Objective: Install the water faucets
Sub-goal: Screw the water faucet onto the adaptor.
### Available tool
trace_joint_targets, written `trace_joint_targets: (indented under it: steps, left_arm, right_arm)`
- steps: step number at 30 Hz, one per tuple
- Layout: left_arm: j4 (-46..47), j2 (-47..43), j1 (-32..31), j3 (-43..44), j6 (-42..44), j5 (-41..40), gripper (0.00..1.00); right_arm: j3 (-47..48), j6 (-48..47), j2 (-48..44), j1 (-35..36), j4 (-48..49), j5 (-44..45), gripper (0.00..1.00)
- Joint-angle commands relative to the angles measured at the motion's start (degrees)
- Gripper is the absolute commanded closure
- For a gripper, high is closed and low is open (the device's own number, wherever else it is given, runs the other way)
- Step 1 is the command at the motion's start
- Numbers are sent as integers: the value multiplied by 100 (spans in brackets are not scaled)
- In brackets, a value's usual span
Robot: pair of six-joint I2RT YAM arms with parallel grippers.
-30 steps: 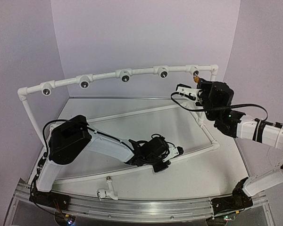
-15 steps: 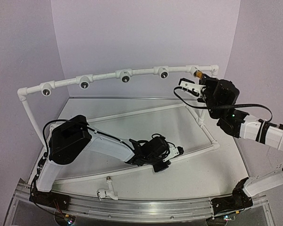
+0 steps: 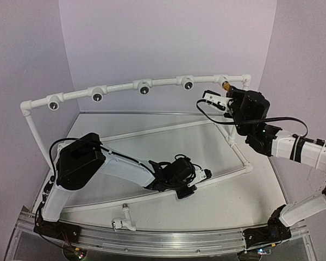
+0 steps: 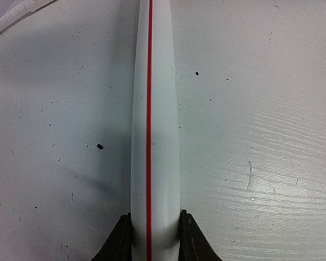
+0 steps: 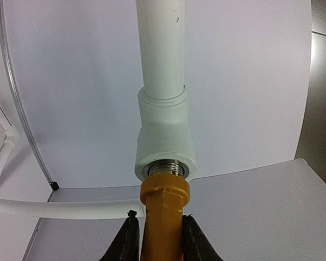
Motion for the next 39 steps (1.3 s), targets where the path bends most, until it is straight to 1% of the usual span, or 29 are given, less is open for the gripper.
trace_joint_targets:
  steps: [1,5,7,10,14,20,33,39]
  left_arm:
    - [-1499,546,-222,-393,295,732,100]
    - [-1495,559,-222,-380,293,740,100]
    - [-1495,564,-220,-376,298,740,100]
    - [-1496,564,-222,-376,299,740,100]
    - [-1498,544,-226,-395,283,731,100]
    - [-1494,546,-232,-402,274,731,100]
    - [-1487,541,-226,-408,274,731,100]
    - [-1487,551,-235,-420,282,757,100]
  right_arm:
    - [826,476,-35,-37,-748,-189,100]
    - [1283,804,-50,-58,-1481,-302,100]
    - [1421,910,-3,-64,-1615,-334,100]
    - [1398,1038,38,-94,-1623,-327,100]
    - [1288,1562,25,-220,-1606,-427,100]
    - [1147,2111,114,-368,-1366,-534,100]
    - [1374,3606,240,-593,-1317,-925,100]
    - [1460,4283,255,-710,-1440,-1152,100]
